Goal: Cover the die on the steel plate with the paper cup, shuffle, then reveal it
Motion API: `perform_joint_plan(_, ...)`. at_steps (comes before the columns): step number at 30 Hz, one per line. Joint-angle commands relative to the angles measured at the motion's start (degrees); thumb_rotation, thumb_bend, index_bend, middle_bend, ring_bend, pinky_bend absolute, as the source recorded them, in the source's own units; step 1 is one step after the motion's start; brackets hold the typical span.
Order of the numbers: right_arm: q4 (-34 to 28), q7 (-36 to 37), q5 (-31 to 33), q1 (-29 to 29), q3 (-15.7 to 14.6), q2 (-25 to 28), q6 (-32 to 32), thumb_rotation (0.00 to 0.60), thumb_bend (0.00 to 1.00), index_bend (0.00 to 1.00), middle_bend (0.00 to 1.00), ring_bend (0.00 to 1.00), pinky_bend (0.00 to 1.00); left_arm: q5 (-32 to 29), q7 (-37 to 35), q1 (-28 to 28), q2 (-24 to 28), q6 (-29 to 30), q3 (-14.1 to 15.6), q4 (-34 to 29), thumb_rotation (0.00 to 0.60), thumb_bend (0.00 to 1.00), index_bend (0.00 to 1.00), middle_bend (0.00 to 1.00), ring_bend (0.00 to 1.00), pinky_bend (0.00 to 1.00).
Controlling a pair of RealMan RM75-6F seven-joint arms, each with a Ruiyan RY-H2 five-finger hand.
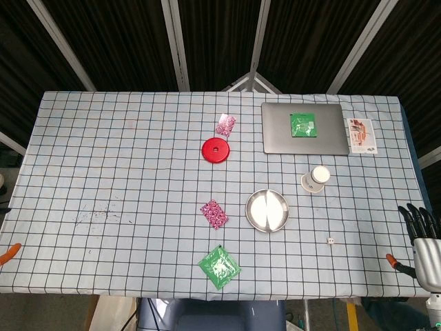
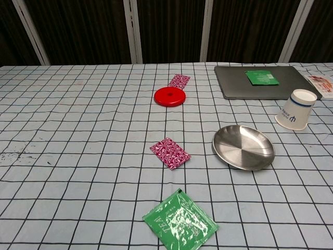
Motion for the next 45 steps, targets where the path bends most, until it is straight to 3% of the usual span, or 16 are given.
perform_joint_plan(1,-0.11,0.25,-0.13,-0.03,-0.06,0.12,0.03,0.6,0.11,0.13,0.1,0.06,0.0,-0.02,0.09,0.04,0.06,-0.04,0.04,-0.11,0.6,0.23,0.27,0.0,0.0,0.13)
perform_joint_plan(28,0.11,2.28,-2.0,2.33,-2.68,-0.81,-6.44,0.6,0.11,0.27,0.1,0.08,0.0,-0.56,1.99,-0.4,-0.19,-1.58,0.1,-1.28,0.6,0.23,0.27,0.0,0.0,0.13)
perform_joint_plan(34,1.63,6.54,-2.0,5.6,-3.11,-2.13,-12.68,0.6,0.11,0.3,0.1,0.09,0.0,-1.91,4.27,-1.41,-0.85,-3.84,-0.27,-1.92,0.6,0.23,0.27,0.0,0.0,0.13)
perform_joint_plan(45,4.36,5.78,0.25,12.36,-2.43,-4.95,-24.29,0.6,0.18,0.32,0.1,0.09,0.0,-1.94,7.46,-2.19,-1.68,-5.4,-0.01,-2.78,0.6,0.23,0.27,0.0,0.0,0.13)
